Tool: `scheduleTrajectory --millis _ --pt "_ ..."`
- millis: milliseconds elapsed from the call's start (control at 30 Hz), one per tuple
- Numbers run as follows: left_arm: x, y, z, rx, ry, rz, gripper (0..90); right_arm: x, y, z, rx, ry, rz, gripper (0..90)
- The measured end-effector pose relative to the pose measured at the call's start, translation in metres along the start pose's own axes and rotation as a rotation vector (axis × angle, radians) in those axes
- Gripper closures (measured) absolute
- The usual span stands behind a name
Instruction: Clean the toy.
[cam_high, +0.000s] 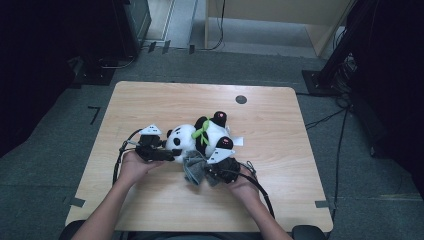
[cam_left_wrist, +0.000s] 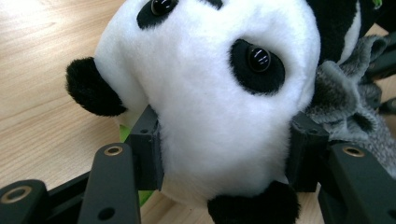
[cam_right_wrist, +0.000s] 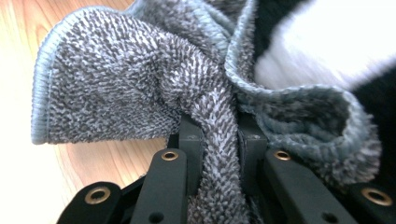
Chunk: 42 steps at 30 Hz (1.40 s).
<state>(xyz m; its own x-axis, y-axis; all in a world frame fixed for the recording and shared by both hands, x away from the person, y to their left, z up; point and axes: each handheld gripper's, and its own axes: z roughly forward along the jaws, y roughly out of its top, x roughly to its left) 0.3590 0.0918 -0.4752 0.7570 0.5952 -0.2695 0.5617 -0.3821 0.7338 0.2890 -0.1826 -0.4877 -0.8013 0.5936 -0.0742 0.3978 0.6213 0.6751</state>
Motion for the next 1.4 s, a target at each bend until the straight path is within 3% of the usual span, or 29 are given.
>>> scheduleTrajectory --millis 167,500,767,1100,1300,1400 --pt "0.0 -0.001 0.0 0.0 0.006 0.004 43.5 -0.005 -0.002 -0.011 0.04 -0.032 -0.022 77.3" --pt "-0.002 -0.001 0.0 0.002 0.019 0.024 44.5 -0.026 -0.004 -0.043 -0.043 -0.066 0.01 76.9" --pt "-0.004 -0.001 0.001 0.003 0.022 0.03 44.5 -0.051 -0.013 -0.071 -0.129 -0.112 0.099 76.7" --pt "-0.003 -0.001 0.0 0.0 0.021 0.023 43.9 -0.072 -0.021 -0.086 -0.198 -0.152 0.18 76.4" --pt "-0.002 -0.004 -0.001 -0.004 0.022 0.059 42.1 -0.094 -0.035 -0.098 -0.241 -0.208 0.296 76.3" --pt "-0.001 -0.003 -0.001 -0.006 0.015 0.047 40.6 -0.106 -0.044 -0.1 -0.251 -0.209 0.333 76.1"
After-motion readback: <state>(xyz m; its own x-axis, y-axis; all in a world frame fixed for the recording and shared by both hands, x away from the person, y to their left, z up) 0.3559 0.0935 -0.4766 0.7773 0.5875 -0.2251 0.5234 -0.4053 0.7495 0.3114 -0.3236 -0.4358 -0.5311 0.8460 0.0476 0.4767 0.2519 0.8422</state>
